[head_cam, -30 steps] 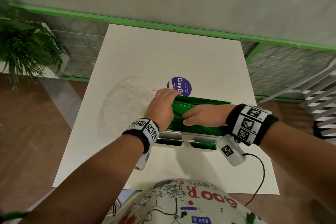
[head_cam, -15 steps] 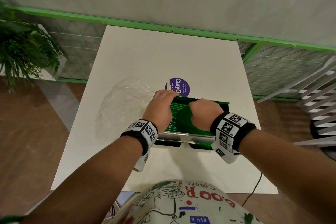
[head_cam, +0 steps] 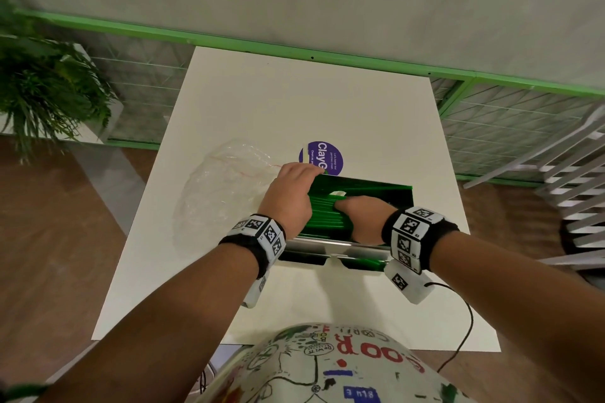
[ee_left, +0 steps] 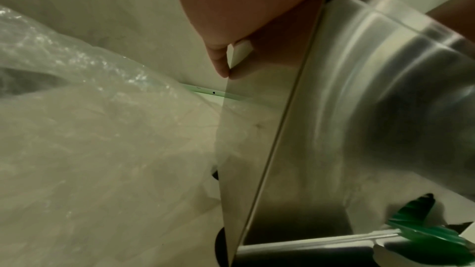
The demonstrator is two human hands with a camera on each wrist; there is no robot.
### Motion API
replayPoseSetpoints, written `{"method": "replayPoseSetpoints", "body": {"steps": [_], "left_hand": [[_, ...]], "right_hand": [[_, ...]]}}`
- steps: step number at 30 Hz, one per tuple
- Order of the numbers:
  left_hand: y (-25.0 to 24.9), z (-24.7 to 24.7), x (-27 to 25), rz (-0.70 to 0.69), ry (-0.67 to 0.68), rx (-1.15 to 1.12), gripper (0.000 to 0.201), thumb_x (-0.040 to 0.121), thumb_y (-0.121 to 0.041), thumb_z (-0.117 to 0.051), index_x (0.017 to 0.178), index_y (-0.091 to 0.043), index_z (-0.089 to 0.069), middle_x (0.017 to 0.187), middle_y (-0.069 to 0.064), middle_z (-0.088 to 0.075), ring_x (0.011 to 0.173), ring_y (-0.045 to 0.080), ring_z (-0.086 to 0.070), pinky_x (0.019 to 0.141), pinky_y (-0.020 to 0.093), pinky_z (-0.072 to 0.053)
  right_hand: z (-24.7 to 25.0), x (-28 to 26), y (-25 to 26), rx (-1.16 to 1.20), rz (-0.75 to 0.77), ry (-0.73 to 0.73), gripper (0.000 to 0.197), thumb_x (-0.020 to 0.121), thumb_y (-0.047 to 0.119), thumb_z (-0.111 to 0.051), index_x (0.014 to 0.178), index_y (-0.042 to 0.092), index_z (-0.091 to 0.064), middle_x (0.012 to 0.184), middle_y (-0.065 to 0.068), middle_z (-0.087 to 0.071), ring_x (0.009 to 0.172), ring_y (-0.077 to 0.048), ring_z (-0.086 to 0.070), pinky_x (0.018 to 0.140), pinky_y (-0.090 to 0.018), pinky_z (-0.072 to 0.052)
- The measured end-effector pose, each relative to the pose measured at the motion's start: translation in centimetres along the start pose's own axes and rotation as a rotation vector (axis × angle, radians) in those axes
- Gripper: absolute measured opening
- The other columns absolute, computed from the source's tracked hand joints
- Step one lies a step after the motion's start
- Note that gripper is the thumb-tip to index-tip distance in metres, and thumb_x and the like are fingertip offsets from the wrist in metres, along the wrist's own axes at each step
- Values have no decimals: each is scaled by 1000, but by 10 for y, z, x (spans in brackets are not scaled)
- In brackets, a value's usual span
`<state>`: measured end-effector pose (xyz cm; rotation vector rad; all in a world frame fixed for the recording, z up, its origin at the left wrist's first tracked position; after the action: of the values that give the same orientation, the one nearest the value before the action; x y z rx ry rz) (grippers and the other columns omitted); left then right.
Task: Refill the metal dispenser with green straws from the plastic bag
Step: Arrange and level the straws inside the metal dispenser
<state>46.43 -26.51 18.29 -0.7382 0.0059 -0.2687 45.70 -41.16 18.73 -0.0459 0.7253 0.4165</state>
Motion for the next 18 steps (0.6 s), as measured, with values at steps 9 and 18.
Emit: {"method": "replayPoseSetpoints", "body": {"steps": [9, 18], "left_hand": [[-1, 1, 0, 13, 13, 5, 65, 84, 14, -49, 143, -15, -52, 142, 2, -55, 136, 21, -40, 115, 39, -39], [-1, 0, 0, -1, -5, 17, 63, 84, 13, -49, 141, -14, -54, 139, 2, -58, 134, 22, -42, 114, 40, -41]], "right_hand": [[13, -18, -10, 97, 14, -42, 51, 89, 33, -61, 138, 18, -53, 127, -5, -65, 111, -25, -62, 94, -37, -53], [22, -22, -30, 72, -139, -139, 54, 92, 45, -53, 134, 13, -43, 101, -4, -64, 90, -25, -64, 79, -42, -57]]}}
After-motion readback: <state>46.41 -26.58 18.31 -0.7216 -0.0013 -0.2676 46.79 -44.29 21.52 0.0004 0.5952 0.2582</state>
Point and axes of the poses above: each hand's wrist, its own x-axis towards the middle knuckle, its own z-axis out of the back of the hand, y = z × x, the point moved 6 cm from there along x, towards the middle knuckle
